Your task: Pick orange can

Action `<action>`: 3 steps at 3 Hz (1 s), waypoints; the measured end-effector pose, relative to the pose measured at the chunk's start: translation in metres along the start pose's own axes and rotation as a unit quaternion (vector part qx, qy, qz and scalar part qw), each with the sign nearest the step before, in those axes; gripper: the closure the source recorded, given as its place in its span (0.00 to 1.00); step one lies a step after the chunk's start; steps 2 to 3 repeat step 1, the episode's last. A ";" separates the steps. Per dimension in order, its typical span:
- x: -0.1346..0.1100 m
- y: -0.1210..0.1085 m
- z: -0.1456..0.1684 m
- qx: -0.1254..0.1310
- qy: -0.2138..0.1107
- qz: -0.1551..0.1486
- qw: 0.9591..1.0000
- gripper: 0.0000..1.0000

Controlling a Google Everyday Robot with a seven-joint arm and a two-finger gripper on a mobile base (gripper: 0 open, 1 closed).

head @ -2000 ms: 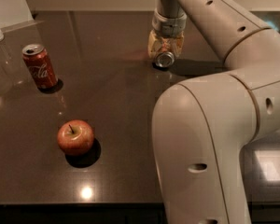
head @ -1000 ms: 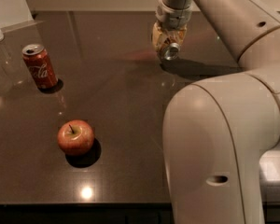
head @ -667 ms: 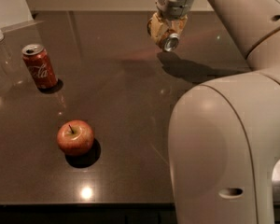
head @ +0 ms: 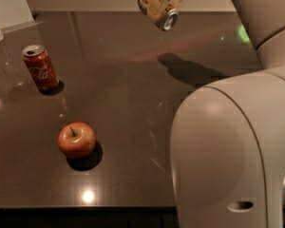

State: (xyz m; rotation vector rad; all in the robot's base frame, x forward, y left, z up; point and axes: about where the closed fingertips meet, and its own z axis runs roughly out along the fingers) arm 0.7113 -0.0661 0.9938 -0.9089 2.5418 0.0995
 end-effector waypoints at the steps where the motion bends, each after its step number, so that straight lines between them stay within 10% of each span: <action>1: 0.000 0.000 0.001 0.000 0.000 0.000 1.000 1.00; 3: 0.000 0.000 0.001 0.000 0.000 0.000 1.000 1.00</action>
Offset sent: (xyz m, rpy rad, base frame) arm 0.0000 0.0000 0.0000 0.0000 0.0000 0.0000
